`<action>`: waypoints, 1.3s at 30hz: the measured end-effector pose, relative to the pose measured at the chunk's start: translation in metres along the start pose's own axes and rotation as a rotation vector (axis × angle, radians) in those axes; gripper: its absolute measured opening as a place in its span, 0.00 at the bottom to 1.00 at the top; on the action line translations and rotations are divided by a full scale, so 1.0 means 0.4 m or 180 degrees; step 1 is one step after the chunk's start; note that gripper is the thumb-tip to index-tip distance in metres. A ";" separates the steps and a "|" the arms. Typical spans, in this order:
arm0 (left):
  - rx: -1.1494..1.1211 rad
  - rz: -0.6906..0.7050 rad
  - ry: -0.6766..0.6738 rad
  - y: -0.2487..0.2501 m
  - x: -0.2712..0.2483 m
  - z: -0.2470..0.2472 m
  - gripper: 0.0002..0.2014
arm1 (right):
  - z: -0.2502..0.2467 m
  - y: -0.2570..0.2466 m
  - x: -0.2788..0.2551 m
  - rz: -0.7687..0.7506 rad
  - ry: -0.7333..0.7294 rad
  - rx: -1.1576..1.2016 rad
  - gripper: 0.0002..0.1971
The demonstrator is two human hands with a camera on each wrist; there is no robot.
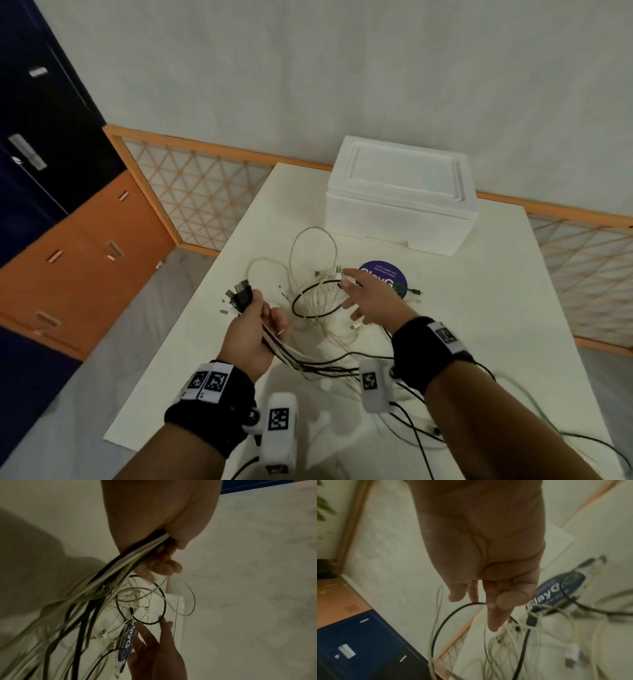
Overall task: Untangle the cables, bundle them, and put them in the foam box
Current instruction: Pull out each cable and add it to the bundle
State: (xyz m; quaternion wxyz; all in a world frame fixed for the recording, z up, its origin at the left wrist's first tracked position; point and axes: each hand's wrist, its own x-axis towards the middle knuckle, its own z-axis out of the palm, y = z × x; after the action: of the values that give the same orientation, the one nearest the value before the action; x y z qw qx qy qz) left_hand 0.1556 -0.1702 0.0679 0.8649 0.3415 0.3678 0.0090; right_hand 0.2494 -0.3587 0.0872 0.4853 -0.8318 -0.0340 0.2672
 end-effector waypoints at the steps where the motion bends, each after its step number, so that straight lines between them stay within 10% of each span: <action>1: -0.0006 0.0011 -0.0014 -0.001 -0.009 0.001 0.22 | 0.013 -0.003 0.015 0.0098 -0.0112 0.0111 0.16; 5: 0.0046 -0.0065 -0.0259 0.009 -0.041 -0.014 0.21 | 0.021 -0.018 0.049 -0.0001 0.0316 0.0519 0.09; 10: -0.0061 0.0130 -0.0516 0.041 -0.057 0.006 0.18 | -0.039 -0.090 -0.022 -0.1238 0.1097 0.1066 0.11; 23: 0.0461 0.0518 -0.1249 -0.003 -0.093 0.212 0.11 | -0.003 -0.023 -0.182 -0.2132 0.0744 -0.0524 0.10; 34: 0.0507 0.0154 -0.0747 0.004 -0.059 0.179 0.18 | -0.043 0.004 -0.187 -0.1739 0.0547 -0.2023 0.10; 39: -0.0377 0.0238 -0.0651 0.094 -0.037 0.102 0.19 | -0.159 0.098 -0.126 -0.1004 0.1529 -0.2541 0.04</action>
State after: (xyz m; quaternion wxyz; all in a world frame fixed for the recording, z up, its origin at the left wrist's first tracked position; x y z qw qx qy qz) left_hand 0.1799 -0.1693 0.1199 0.9156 0.3024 0.2635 0.0280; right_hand 0.2288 -0.4452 0.1001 0.1574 -0.9757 -0.1464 -0.0428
